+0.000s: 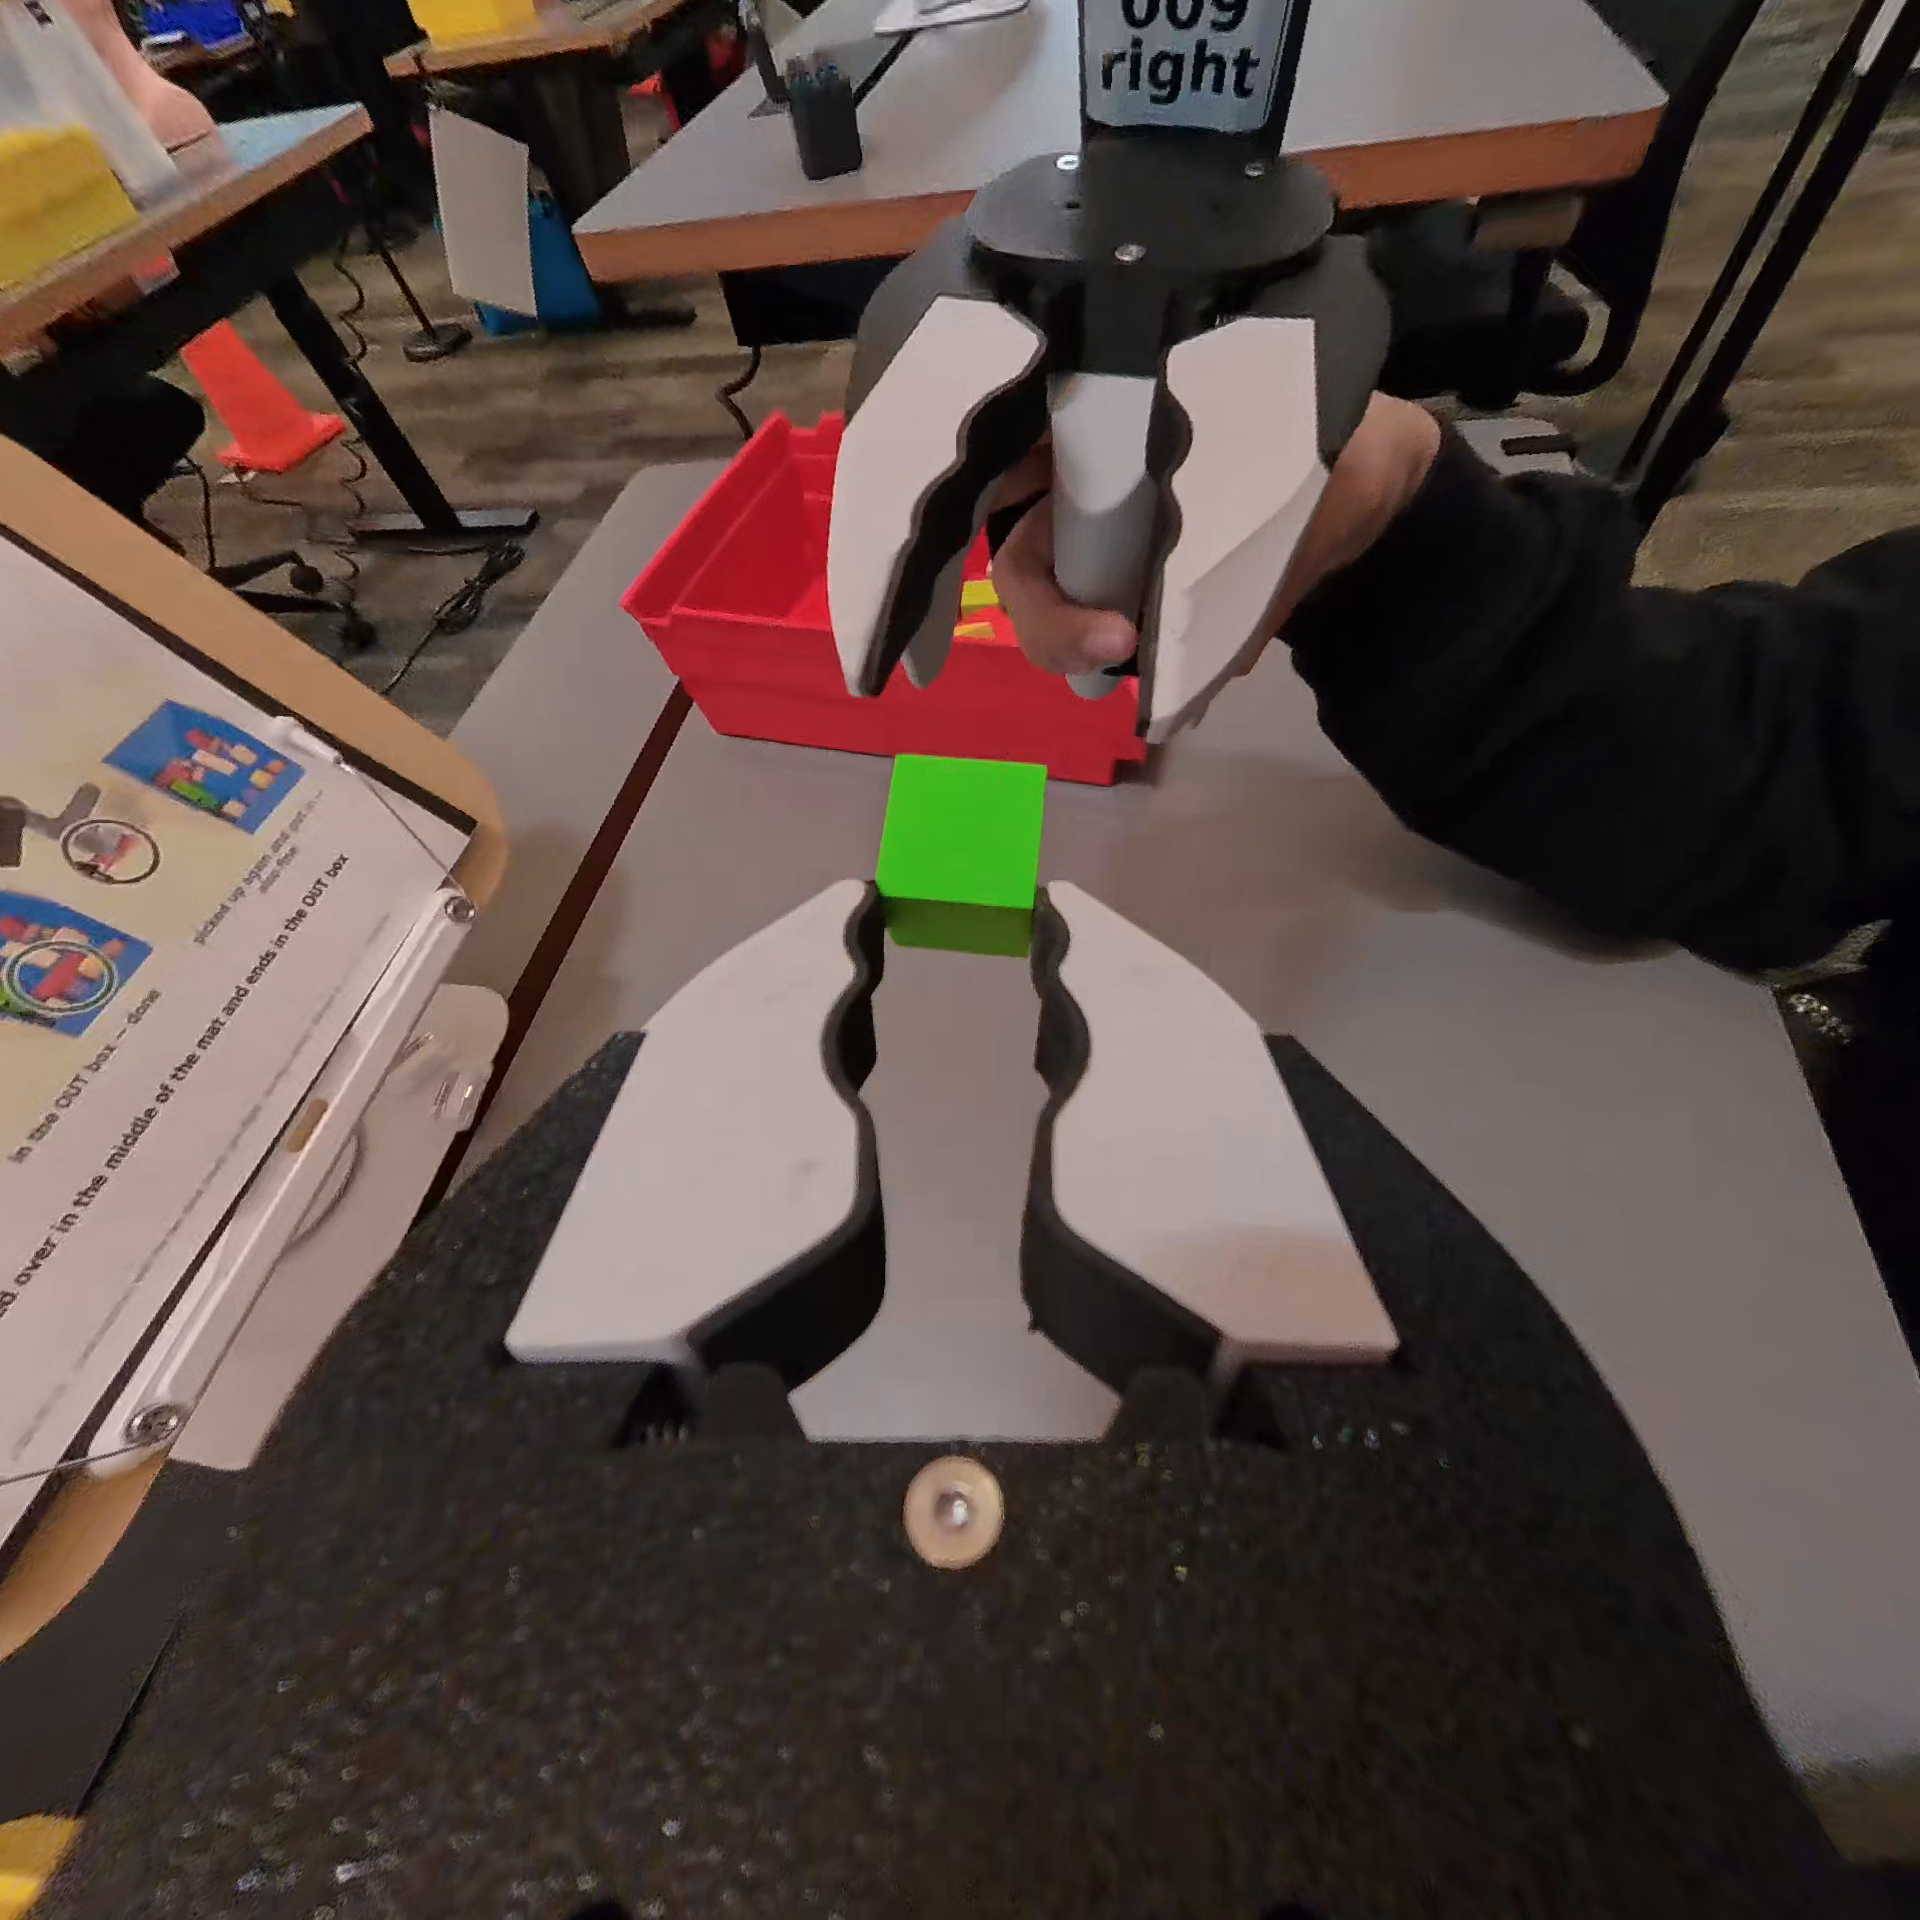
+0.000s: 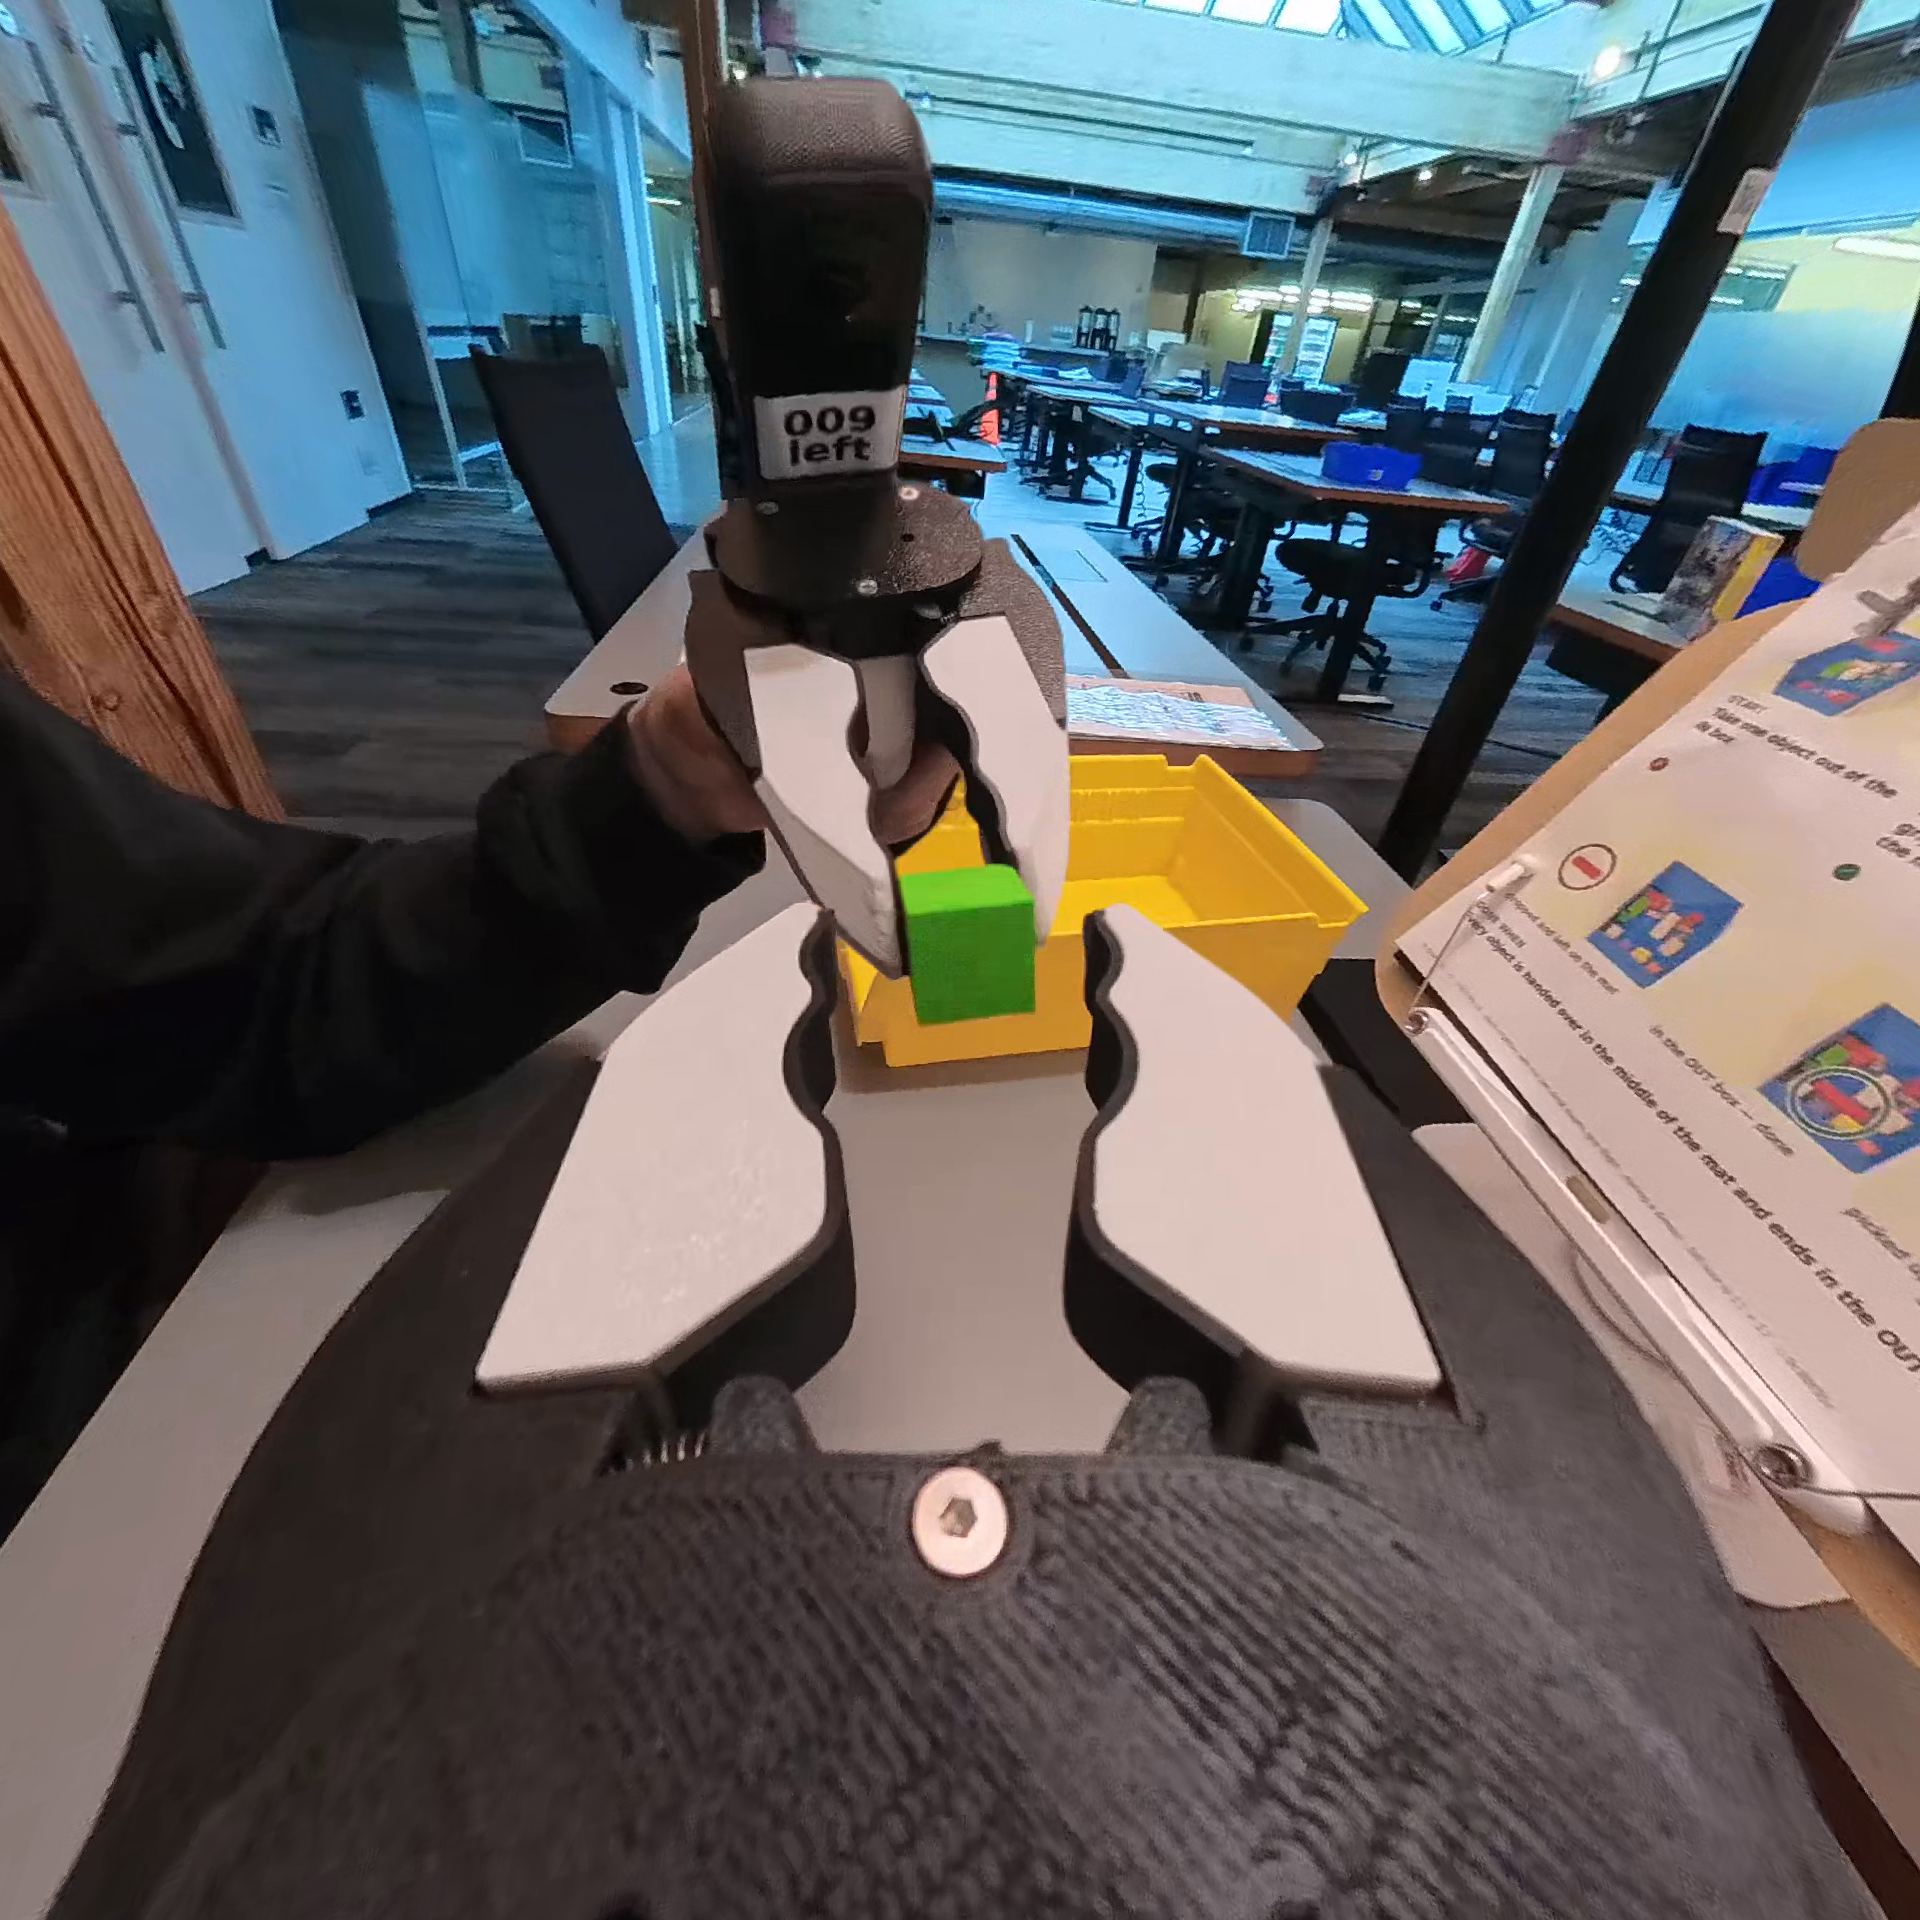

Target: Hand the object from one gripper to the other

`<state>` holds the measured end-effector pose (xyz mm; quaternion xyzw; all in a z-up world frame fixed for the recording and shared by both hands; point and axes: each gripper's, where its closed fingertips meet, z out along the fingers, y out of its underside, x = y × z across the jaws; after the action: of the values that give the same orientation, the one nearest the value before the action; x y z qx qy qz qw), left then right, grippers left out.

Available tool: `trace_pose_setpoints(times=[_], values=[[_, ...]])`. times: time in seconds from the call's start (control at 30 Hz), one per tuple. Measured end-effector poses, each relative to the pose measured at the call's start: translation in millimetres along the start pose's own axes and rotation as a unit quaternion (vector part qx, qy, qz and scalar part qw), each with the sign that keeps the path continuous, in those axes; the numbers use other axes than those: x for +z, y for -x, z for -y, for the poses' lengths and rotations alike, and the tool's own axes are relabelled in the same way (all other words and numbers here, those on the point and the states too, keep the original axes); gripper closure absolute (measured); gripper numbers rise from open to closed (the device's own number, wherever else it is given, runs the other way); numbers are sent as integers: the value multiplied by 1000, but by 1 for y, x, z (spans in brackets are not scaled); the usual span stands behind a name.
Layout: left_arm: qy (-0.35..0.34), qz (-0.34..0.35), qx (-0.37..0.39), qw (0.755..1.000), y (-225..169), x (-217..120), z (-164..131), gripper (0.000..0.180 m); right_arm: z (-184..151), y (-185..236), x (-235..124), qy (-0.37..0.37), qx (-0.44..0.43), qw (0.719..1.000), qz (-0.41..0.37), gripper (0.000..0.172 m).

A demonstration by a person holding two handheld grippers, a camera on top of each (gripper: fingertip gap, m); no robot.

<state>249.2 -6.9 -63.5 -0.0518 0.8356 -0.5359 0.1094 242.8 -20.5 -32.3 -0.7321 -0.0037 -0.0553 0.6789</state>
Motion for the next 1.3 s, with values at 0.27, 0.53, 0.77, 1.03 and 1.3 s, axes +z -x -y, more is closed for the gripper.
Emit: trace_pose_setpoints(times=[0.27,0.53,0.77,1.03,1.3], values=[[-6,-18,17,1000,-10,2,1,154,-15,3,14,33,-13,999,15,135],[-6,12,2,1000,1,4,-2,154,-14,1,15,37,-19,999,4,145],[35,101,-36,994,33,-4,-21,131,-44,-97,-125,151,35,926,-345,145],[-48,145,-100,983,57,-9,-9,108,-137,-127,-259,189,227,815,-499,145],[-154,232,-39,960,74,-23,3,95,-167,-128,-249,240,254,811,-470,145]])
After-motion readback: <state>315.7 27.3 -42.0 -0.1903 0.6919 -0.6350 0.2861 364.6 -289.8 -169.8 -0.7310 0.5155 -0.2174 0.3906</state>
